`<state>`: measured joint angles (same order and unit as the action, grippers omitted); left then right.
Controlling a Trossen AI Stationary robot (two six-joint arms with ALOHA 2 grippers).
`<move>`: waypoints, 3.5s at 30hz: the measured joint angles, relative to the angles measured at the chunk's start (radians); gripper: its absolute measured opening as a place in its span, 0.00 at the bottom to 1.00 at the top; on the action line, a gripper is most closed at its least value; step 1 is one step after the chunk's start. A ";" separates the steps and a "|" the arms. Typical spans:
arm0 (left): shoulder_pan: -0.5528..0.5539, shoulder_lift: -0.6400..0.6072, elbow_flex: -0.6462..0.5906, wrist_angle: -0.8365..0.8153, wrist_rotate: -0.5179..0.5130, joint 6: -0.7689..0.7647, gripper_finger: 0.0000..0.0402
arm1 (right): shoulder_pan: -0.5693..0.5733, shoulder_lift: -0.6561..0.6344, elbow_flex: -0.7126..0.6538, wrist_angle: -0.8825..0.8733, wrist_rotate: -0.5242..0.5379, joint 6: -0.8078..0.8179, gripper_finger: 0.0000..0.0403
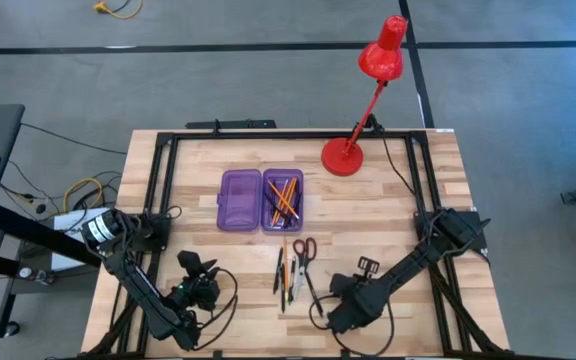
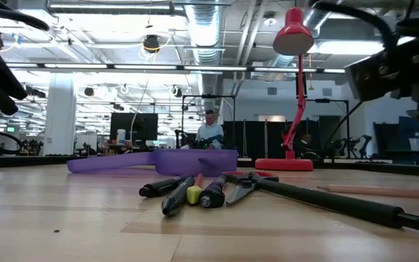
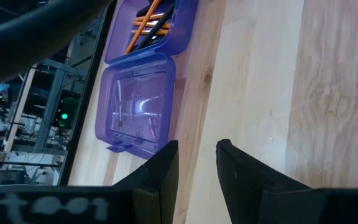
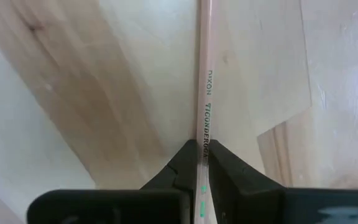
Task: Pick & place school supplies into a supply box
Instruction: Put the pink pencil into the violet supply box
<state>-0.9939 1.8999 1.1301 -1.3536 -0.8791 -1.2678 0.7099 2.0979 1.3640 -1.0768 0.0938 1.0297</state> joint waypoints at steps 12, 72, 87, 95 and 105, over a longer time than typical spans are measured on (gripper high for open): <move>0.000 0.000 0.000 0.021 0.000 0.001 0.25 | 0.039 0.005 0.031 0.074 0.110 0.036 0.09; 0.000 0.000 0.000 0.068 -0.049 0.009 0.25 | 0.002 -0.007 -0.026 0.302 0.184 -0.043 0.30; 0.000 0.000 0.000 0.074 -0.047 0.008 0.25 | 0.013 -0.008 -0.026 0.329 0.135 0.046 0.03; 0.000 0.000 0.000 0.090 -0.051 0.014 0.25 | 0.025 -0.008 -0.025 0.308 0.160 0.127 0.01; 0.000 0.000 0.000 0.091 -0.052 0.020 0.25 | 0.030 -0.004 -0.023 0.260 0.238 0.178 0.00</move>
<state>-0.9936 1.8999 1.1301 -1.2629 -0.9314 -1.2475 0.7403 2.0941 1.3407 -0.8170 0.3313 1.2079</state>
